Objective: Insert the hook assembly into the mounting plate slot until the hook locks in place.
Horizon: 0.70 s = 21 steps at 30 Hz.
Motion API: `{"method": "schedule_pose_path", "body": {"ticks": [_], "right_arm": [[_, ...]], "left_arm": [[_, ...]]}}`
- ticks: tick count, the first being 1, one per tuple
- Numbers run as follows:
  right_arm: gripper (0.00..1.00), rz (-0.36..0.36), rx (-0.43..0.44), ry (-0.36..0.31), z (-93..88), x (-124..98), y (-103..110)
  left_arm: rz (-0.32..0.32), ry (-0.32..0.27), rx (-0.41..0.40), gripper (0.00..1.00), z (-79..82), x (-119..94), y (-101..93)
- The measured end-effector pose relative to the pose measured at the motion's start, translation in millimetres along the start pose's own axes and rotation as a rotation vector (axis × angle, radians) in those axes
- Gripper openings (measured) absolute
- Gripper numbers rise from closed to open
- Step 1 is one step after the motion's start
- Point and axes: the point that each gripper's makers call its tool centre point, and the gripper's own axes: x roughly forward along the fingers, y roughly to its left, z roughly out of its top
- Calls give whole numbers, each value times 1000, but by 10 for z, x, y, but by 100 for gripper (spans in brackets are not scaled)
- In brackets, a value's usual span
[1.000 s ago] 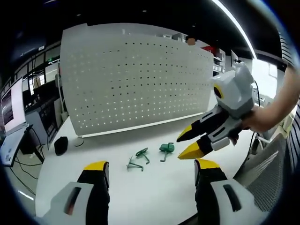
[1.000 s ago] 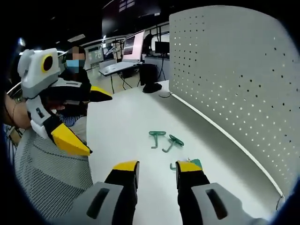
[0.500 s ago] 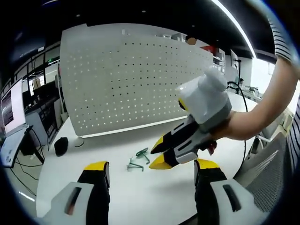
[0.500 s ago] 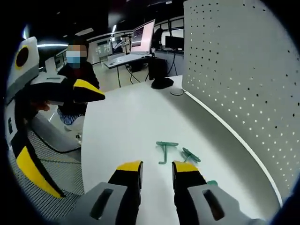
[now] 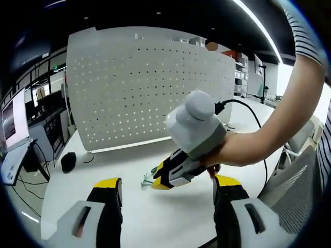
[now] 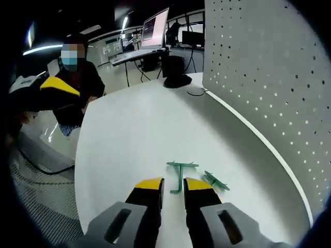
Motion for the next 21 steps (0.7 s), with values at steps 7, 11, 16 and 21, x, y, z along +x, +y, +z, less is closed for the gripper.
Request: {"method": "schedule_pose_path", "body": {"ticks": [7, 11, 16, 21], "right_arm": [[10, -45, -9, 11, -27, 72, -83], [10, -55, -3, 26, -67, 125, -103], [7, -57, -16, 25, -70, 138, -111], [4, -61, -3, 18, -57, 151, -121]], "left_arm": [[-1, -3, -3, 73, 6, 1, -1], [5, 0, -4, 73, 3, 1, 9], [10, 0, -4, 72, 3, 1, 21], [11, 4, -4, 71, -4, 0, 23]]}}
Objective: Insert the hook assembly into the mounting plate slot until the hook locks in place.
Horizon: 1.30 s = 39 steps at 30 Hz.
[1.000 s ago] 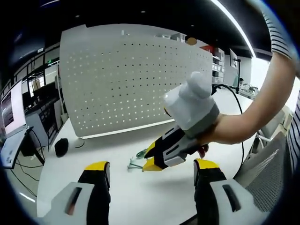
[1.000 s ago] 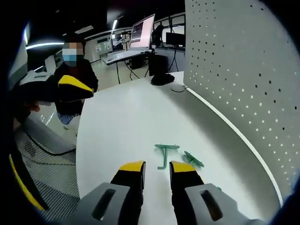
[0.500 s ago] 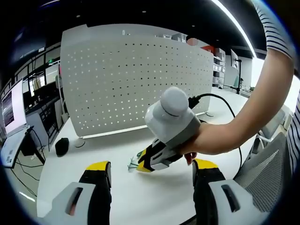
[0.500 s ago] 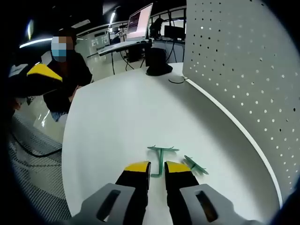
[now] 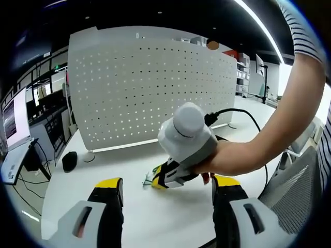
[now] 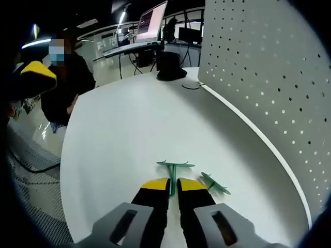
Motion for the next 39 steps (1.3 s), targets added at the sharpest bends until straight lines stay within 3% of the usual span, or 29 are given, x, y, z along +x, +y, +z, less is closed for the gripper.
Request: {"method": "schedule_pose_path", "body": {"ticks": [8, 14, 17, 22, 31, 39], "right_arm": [[1, -26, 35, -9, -15, -16, -90], [1, -27, 56, -27, 71, -137, -122], [1, -35, 164, -54, 169, -222, -181], [1, -35, 187, -74, 254, -416, -262], [1, -65, 251, -61, 72, -779, -439], [1, -41, 255, -66, -24, -1120, -379]], "left_arm": [[-7, 13, 3, 70, -27, 11, -16], [0, 22, 5, 70, -41, 13, 5], [12, 24, 0, 70, -46, 9, 33], [-5, 44, 2, 69, -89, 30, -4], [-13, 71, 20, 72, -139, 48, -12], [-31, 83, 0, 73, -158, 23, -5]]}}
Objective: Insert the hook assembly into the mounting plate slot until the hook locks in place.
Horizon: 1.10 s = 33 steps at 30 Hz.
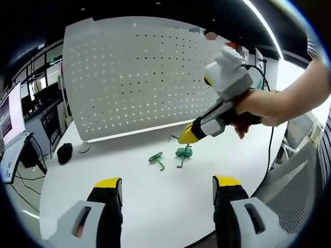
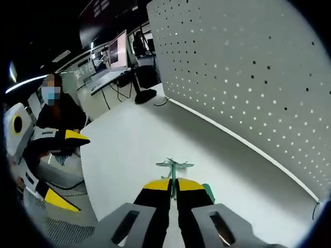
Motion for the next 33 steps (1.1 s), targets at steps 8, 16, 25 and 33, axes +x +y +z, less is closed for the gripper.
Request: {"method": "schedule_pose_path", "body": {"ticks": [8, 16, 25, 33], "right_arm": [[1, 10, 86, -30, -65, -269, 17], [1, 38, 212, -100, -2, -550, 115], [1, 64, 308, -134, 36, -698, 151], [1, 168, 411, -163, 150, -824, 326]], "left_arm": [[-3, -35, -8, 73, 229, -60, 91], [12, -78, 25, 61, 508, 25, 167], [-78, -97, 39, 56, 622, 171, -84], [-174, -121, 34, 50, 710, 229, -258]]}}
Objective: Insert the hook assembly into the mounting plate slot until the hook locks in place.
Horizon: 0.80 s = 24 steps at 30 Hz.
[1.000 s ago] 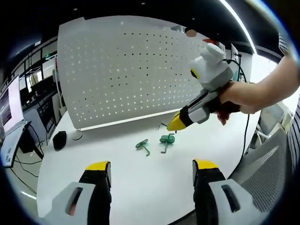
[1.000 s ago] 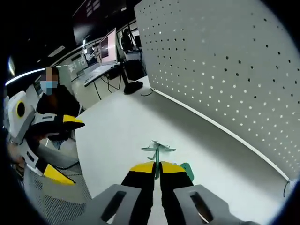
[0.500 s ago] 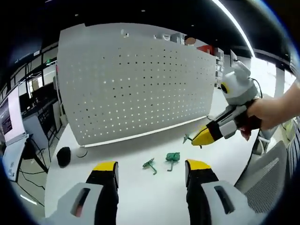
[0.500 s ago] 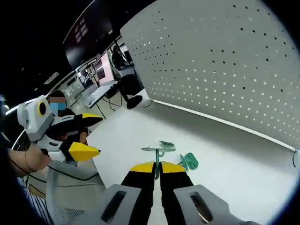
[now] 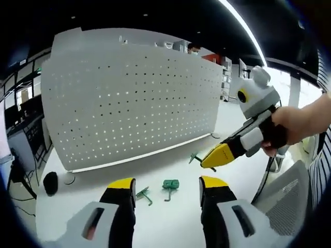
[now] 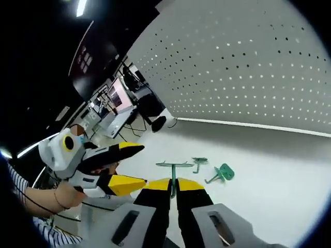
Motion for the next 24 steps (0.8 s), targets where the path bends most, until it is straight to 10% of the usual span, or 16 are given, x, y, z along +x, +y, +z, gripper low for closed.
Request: {"method": "schedule_pose_path", "body": {"ticks": [8, 24], "right_arm": [[1, 128, 236, 12, -16, -68, 151], [1, 375, 353, 40, -5, -272, 428]], "left_arm": [[-74, -59, -71, 48, 206, 19, -74], [-387, -72, -131, 25, 436, 0, -565]]}}
